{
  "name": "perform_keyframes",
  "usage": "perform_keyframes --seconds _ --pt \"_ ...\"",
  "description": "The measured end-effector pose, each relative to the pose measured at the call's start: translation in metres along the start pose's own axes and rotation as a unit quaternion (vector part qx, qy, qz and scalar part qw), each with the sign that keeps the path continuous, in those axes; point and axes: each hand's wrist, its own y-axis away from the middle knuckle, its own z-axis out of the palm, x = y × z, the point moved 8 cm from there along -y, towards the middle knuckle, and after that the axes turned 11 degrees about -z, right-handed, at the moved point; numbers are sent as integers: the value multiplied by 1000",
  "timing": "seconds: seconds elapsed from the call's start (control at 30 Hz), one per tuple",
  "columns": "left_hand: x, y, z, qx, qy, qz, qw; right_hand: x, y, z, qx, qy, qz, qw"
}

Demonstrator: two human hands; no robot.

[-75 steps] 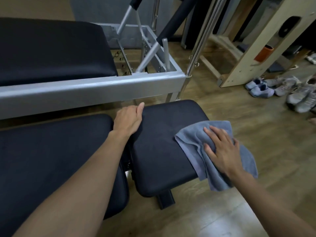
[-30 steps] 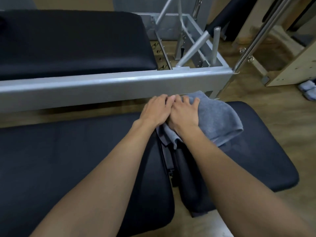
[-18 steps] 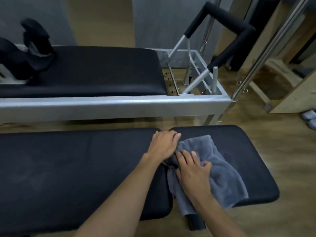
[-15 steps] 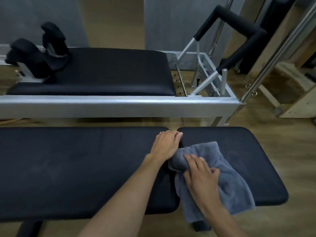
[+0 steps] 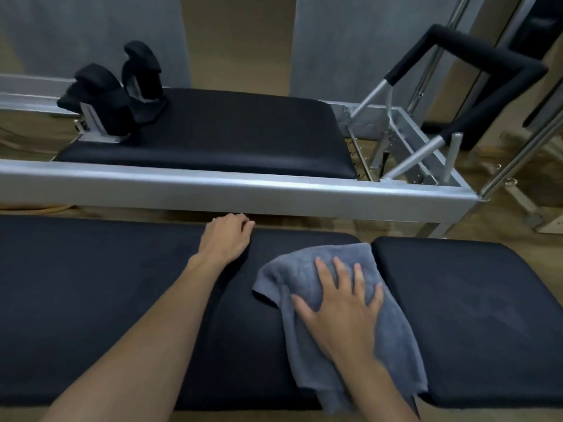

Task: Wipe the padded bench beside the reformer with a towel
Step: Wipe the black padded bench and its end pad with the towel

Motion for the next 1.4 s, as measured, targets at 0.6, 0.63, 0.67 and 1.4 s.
perform_keyframes --seconds 0.6,0.63,0.67,1.4 --pt "-65 -14 -15 -35 -23 -16 999 -15 -31 -5 50 1 1 999" --pt "-64 -12 -16 -41 -17 -8 999 -19 -14 -6 46 4 4 999" --pt "-64 -11 -17 -45 -9 2 999 -22 3 -7 41 10 8 999" --pt "-69 -23 -11 -9 42 90 995 26 -118 0 53 8 87 995"
